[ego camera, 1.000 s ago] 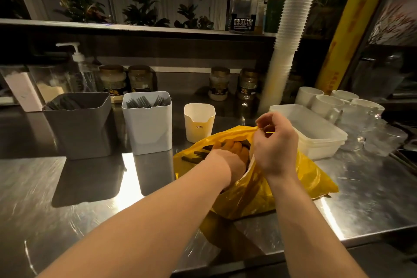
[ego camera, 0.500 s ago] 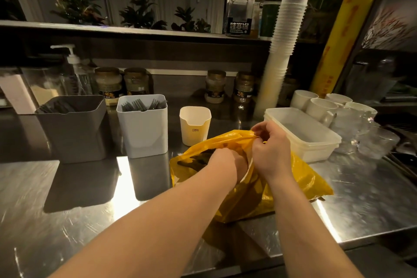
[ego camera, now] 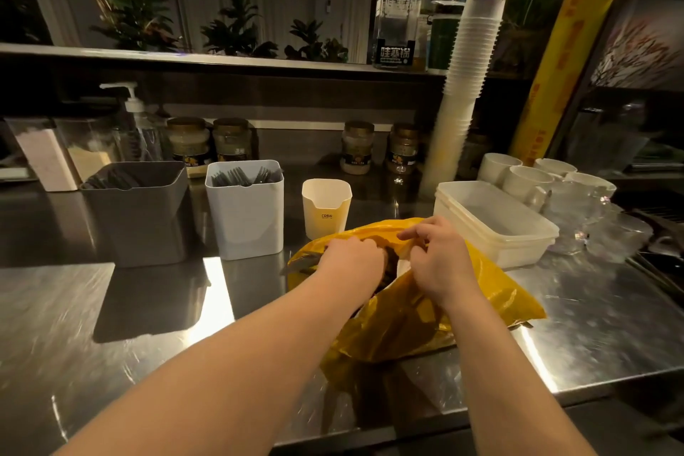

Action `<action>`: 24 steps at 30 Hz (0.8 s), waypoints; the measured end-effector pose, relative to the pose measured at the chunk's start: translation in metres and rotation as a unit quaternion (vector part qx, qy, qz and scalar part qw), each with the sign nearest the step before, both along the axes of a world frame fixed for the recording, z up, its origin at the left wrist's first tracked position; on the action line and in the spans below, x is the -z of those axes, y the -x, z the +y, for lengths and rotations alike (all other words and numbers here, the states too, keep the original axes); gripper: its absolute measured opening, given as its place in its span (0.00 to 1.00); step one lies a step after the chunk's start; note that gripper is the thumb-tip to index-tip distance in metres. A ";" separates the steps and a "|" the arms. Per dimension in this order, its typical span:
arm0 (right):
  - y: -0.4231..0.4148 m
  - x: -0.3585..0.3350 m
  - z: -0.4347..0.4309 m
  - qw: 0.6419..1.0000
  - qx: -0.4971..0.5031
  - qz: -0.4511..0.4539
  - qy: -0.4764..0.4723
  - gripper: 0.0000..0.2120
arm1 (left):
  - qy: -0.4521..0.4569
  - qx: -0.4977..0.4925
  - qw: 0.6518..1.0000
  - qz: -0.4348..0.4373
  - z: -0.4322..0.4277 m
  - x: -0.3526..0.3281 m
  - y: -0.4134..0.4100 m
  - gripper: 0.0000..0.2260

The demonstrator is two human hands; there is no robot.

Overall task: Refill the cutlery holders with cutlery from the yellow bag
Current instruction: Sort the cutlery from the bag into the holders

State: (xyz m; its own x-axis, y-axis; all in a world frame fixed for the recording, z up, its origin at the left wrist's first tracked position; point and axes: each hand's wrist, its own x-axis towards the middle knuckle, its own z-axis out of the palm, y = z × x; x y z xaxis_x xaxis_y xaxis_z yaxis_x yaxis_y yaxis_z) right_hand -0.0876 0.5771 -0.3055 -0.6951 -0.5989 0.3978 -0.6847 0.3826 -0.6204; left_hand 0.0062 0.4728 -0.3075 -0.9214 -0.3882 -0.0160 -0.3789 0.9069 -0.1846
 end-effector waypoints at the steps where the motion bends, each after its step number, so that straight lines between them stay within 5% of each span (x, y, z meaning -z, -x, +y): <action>1: -0.003 0.000 -0.001 1.000 -0.006 -0.001 -0.010 0.13 | 0.018 0.006 1.000 0.008 -0.003 0.001 -0.005 0.19; 7: -0.015 -0.002 -0.001 0.999 -0.017 -0.011 -0.044 0.14 | 0.071 0.017 0.997 0.040 -0.017 0.018 -0.021 0.26; 13: -0.018 -0.003 0.004 0.998 -0.024 -0.017 -0.057 0.15 | 0.017 0.009 0.997 0.078 -0.023 0.021 -0.034 0.18; 16: -0.021 -0.009 0.008 0.994 -0.067 -0.021 -0.089 0.24 | 0.001 0.006 0.997 0.083 -0.030 0.019 -0.044 0.18; 21: -0.041 -0.010 0.000 0.948 -0.023 0.137 -0.287 0.43 | 0.010 0.005 0.997 0.078 -0.036 0.013 -0.060 0.20; 24: -0.051 -0.008 -0.007 0.936 -0.022 0.199 -0.289 0.44 | 0.005 -0.009 0.997 0.073 -0.042 0.008 -0.068 0.25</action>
State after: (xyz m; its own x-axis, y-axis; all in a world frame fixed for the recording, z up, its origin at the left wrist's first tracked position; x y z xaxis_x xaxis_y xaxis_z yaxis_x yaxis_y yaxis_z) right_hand -0.0368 0.5702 -0.2973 -0.5303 -0.8185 0.2207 -0.8405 0.5418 -0.0103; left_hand 0.0742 0.4313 -0.3159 -0.9064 -0.4046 0.1212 -0.4189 0.8979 -0.1354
